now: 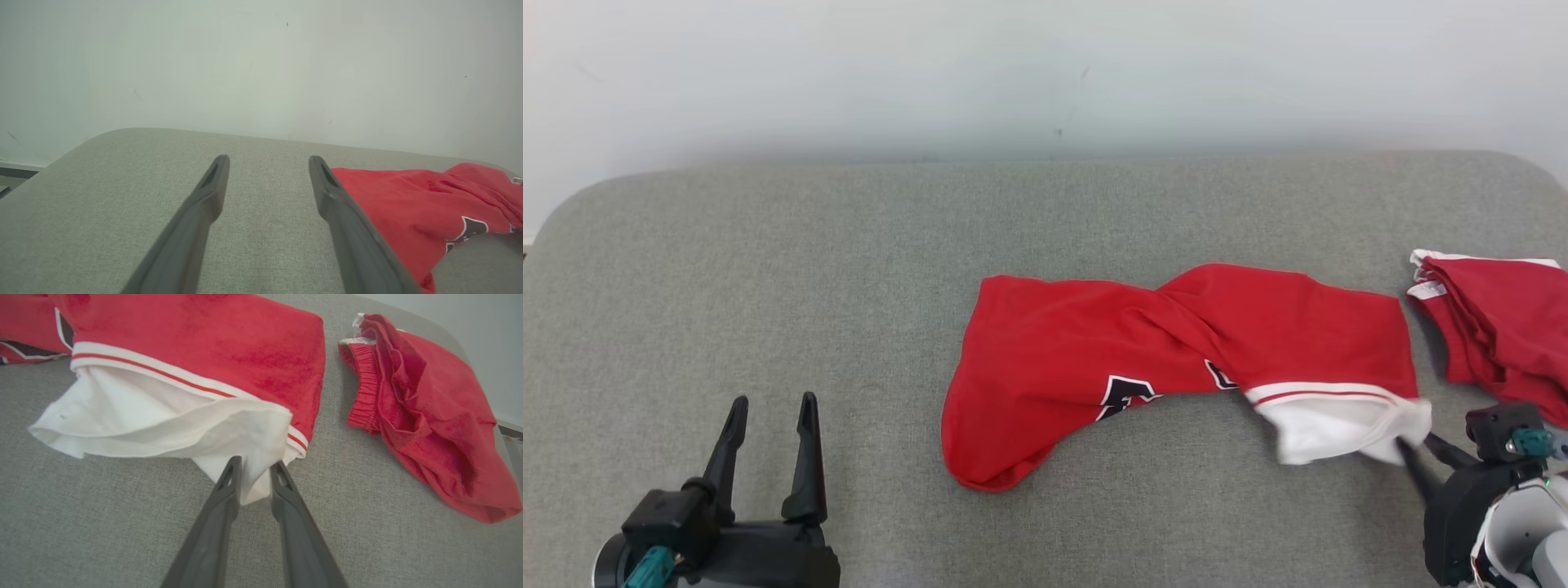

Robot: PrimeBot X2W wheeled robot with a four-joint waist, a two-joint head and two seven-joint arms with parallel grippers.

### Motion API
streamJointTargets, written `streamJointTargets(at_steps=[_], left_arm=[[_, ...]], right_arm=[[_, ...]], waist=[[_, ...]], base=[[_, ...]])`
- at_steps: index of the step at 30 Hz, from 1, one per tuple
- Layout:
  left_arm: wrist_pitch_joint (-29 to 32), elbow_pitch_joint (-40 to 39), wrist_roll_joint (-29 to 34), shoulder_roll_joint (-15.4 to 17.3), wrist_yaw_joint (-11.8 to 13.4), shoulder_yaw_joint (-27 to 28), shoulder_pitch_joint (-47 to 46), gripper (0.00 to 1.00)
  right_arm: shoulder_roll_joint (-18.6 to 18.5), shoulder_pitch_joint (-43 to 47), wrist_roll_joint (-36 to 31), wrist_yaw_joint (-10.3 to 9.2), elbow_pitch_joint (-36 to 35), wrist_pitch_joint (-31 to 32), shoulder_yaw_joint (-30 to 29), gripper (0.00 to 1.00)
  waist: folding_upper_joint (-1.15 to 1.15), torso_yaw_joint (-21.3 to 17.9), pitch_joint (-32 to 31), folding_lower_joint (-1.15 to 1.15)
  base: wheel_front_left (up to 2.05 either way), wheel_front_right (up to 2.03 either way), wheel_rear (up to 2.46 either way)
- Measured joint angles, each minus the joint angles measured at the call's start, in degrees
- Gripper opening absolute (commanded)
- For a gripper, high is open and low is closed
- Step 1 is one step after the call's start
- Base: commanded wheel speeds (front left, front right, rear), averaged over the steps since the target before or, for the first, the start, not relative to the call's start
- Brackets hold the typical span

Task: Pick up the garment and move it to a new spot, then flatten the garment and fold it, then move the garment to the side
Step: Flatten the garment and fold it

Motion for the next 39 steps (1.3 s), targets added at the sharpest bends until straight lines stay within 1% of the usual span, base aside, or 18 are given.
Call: streamJointTargets(at_steps=[3,6,7,9,13,17,20,22,29,34,39], left_arm=[[0.0,0.03,0.0,-0.03,-0.07,0.1,0.83,1.0],[0.0,-0.23,0.0,-0.01,-0.05,0.09,1.69,1.0],[0.0,-0.23,0.0,-0.02,0.12,0.08,2.04,1.0],[0.0,-0.22,0.0,-0.03,0.37,0.09,2.29,1.0],[0.0,0.09,0.09,-0.02,0.45,0.18,3.24,1.0],[0.0,0.86,0.26,-0.02,0.45,0.36,4.18,1.0],[0.0,1.92,0.48,0.03,0.44,0.46,4.54,1.0],[0.01,2.57,0.64,0.1,0.41,0.47,4.47,1.0],[0.22,6.44,1.09,0.68,0.29,-0.85,1.17,1.0],[3.42,12.2,0.64,2.07,-0.15,-2.02,-6.54,1.0],[9.36,20.33,-0.87,3.3,-0.63,-3.75,-16.25,1.0]], right_arm=[[1.04,2.77,-0.75,0.0,-2.65,1.2,-2.9,1.0],[2.64,5.16,-1.83,0.0,-6.08,0.42,-6.71,1.0],[4.12,6.85,-2.97,0.0,-8.39,-1.64,-9.87,1.0],[6.23,8.31,-4.54,0.0,-11.28,-4.46,-12.59,1.0],[10.72,10.83,-9.14,0.0,-15.5,-9.96,-15.77,1.0],[15.81,12.83,-12.78,0.0,-16.36,-13.78,-17.42,1.0],[18.98,13.35,-14.41,0.0,-15.28,-15.07,-17.06,1.0],[20.43,13.44,-14.84,0.0,-14.52,-15.58,-16.11,1.0],[21.9,12.32,-15.48,0.0,-13.77,-17.47,-15.32,1.0],[22.98,10.55,-14.93,0.0,-14.77,-18.02,-12.52,1.0],[23.24,6.98,-13.32,0.0,-15.32,-18.0,-7.47,1.0]], waist=[[0.0,-0.28,-0.76,0.0],[0.0,-0.45,-1.44,0.0],[0.0,-0.53,-1.9,0.0],[0.0,-0.66,-2.37,0.0],[0.0,-1.02,-3.27,0.0],[0.0,-1.64,-4.1,0.01],[0.0,-2.35,-4.52,0.0],[0.0,-2.92,-4.69,0.0],[0.0,-4.9,-4.41,0.0],[0.0,-6.17,-2.66,0.01],[0.01,-8.2,0.13,0.02]], base=[[0.0,0.0,0.0],[0.0,0.0,0.0],[0.0,0.0,0.0],[0.0,0.0,0.0],[0.0,0.0,0.0],[0.0,0.0,0.0],[0.0,0.0,0.0],[0.0,0.0,0.0],[0.0,0.0,0.0],[0.0,0.0,0.0],[0.0,0.0,0.0]])
